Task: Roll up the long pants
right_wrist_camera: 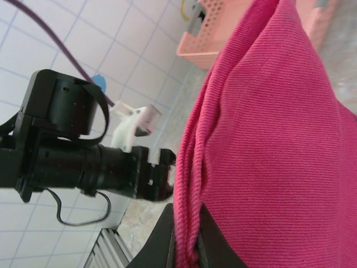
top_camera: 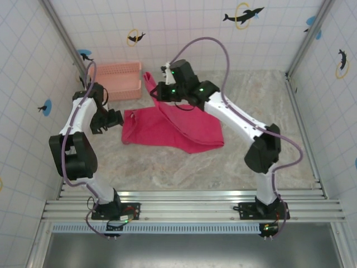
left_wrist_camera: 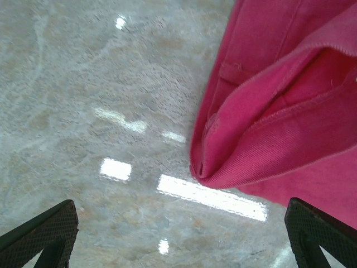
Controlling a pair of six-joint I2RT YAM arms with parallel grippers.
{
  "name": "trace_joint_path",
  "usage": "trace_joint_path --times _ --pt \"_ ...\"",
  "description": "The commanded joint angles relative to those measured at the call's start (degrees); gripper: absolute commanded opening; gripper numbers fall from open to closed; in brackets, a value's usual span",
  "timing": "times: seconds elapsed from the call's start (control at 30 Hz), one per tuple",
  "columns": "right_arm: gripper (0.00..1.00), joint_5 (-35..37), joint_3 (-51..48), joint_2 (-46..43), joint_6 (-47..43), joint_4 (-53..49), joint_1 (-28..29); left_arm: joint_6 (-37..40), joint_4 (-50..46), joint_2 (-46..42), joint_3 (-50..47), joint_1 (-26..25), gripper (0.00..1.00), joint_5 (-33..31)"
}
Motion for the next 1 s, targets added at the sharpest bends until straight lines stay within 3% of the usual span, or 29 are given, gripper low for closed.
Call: trace_joint_path --times 0.0,0.3,0.43,0.5,0.53,0.6,0.77,0.97 --pt "0.00 0.21 9.92 7.12 0.15 -0.46 2.68 2.53 1.64 -0.71 -0.17 0.35 0.97 2.11" --pt "0.01 -1.24 18.67 21.76 2.15 -3.18 7.81 7.71 -1.17 1.00 1.79 3.16 0.97 0.50" --pt "0.26 -2.07 18.50 25.40 2.29 -3.88 8.89 9.41 -1.73 1.60 1.87 5.33 0.97 1.46" --pt "0.49 -2.20 18.32 26.29 2.27 -4.50 8.97 10.31 -2.28 2.13 2.22 6.38 0.97 1.64" --pt "0.55 -2.54 18.38 26.37 1.92 -4.25 8.93 10.77 -2.52 2.18 2.31 6.91 0.97 1.48" --pt "0.64 -2.04 18.55 25.47 1.13 -4.70 8.37 11.33 -2.69 2.07 2.49 7.54 0.97 1.00" --pt "0.69 0.74 19.70 18.23 -4.73 -13.99 2.99 11.47 -2.22 2.15 1.92 7.77 0.97 4.02" --pt "0.70 15.13 14.14 5.92 -20.03 -35.03 -5.72 12.48 -1.00 3.25 -1.67 7.70 0.98 3.06"
